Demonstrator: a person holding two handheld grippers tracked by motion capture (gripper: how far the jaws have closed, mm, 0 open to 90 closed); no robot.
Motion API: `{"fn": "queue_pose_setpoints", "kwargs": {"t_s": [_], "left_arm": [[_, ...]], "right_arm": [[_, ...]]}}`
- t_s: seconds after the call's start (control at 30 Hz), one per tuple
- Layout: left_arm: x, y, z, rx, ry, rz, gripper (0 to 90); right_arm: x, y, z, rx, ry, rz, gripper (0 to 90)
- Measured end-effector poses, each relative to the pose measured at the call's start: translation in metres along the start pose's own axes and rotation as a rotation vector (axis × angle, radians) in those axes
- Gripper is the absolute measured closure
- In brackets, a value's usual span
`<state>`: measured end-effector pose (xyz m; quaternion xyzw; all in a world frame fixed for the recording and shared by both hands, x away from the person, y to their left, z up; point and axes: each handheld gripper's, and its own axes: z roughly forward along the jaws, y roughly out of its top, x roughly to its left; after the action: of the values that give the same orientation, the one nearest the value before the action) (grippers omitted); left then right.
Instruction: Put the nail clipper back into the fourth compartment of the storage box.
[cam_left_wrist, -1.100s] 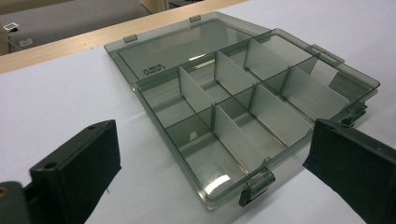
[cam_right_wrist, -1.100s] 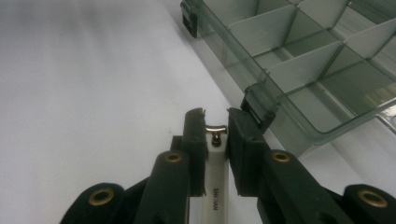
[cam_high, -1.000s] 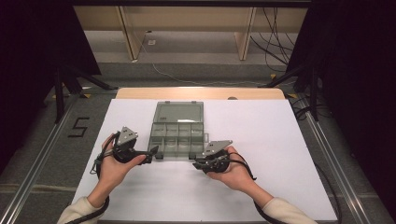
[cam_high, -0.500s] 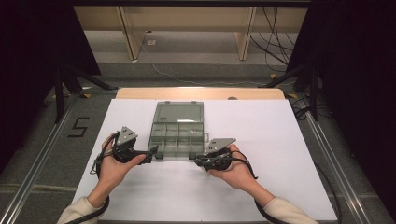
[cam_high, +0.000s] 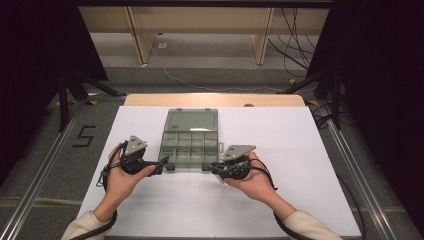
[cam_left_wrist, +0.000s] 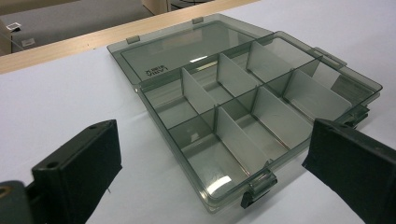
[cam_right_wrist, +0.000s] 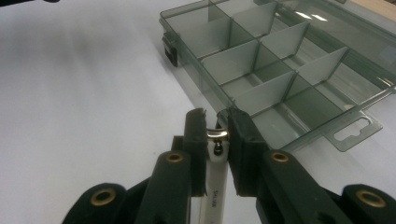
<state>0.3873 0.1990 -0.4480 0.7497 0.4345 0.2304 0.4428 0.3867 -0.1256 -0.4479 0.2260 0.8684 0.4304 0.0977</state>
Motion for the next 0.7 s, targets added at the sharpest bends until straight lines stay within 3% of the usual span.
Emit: {"fn": "queue_pose_setpoints", "kwargs": {"t_s": [0.7], "left_arm": [[0.000, 0.000, 0.001, 0.002, 0.002, 0.006, 2.4]], "right_arm": [[-0.016, 0.019, -0.016, -0.076, -0.046, 0.026, 79.3]]}}
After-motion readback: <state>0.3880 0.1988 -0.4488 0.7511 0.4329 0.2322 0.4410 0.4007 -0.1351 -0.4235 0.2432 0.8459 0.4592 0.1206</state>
